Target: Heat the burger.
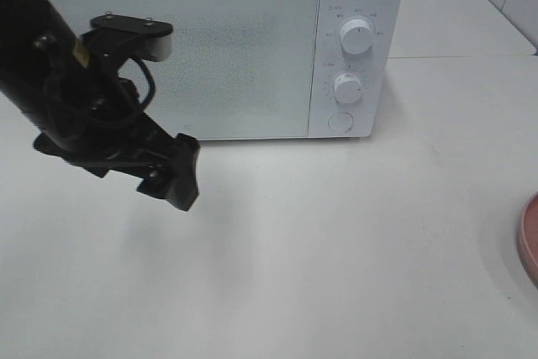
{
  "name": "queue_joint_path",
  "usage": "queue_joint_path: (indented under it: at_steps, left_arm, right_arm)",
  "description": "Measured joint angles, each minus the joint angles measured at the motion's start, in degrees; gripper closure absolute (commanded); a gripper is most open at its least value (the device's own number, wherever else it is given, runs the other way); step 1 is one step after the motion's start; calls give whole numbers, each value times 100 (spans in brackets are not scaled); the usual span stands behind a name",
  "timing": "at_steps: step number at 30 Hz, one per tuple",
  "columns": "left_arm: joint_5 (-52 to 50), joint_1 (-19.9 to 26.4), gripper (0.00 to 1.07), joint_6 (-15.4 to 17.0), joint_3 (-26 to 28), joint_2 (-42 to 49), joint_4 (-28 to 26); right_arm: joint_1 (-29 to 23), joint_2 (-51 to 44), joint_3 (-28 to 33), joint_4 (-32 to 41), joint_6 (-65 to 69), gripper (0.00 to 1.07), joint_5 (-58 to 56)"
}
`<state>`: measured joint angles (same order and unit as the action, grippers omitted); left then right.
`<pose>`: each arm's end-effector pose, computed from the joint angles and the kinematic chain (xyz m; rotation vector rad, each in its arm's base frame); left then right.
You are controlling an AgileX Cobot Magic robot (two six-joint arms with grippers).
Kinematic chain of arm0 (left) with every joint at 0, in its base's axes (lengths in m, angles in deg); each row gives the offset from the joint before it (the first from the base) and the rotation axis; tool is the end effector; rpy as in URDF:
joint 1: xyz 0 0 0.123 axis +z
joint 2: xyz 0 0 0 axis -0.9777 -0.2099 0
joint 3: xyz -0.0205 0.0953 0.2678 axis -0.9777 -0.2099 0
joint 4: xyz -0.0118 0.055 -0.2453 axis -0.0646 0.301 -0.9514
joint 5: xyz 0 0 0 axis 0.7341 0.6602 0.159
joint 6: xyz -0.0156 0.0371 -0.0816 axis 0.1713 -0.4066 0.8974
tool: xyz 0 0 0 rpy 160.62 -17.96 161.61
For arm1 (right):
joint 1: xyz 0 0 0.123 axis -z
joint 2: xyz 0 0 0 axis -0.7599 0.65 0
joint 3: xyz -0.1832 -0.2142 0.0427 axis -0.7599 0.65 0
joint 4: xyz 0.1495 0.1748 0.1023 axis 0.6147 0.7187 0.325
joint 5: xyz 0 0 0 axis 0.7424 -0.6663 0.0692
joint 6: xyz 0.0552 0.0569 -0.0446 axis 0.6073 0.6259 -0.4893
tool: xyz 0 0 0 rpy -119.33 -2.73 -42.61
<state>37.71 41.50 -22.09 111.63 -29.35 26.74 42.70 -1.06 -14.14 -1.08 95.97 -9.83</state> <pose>0.2459 -0.1874 0.2289 0.7763 2.7586 -0.2323 -0.0038 -0.0076 0.2826 0.0133 1.9877 0.0505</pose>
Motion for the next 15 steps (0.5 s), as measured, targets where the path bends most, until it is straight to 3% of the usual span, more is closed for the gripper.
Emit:
queue_joint_path:
  at_steps: [3,5,7,8,10,11,15]
  left_arm:
    - [120,143,6,-11,0,29,0]
    - [464,745,6,-80,0,189,0]
    - [539,928,6,-97,0,246,0]
    - [636,1324,6,-172,-46,378,0]
    - [642,1490,6,-201,-86,447,0]
    - [659,1914,6,-246,-241,630,0]
    - [682,2452,6,-304,-550,911,-6]
  right_arm:
    - [0,0,0,0,0,34,0]
    - [0,0,0,0,0,34,0]
    - [0,0,0,0,0,34,0]
    - [0,0,0,0,0,34,0]
    - [0,0,0,0,0,34,0]
    - [0,0,0,0,0,34,0]
    - [0,0,0,0,0,34,0]
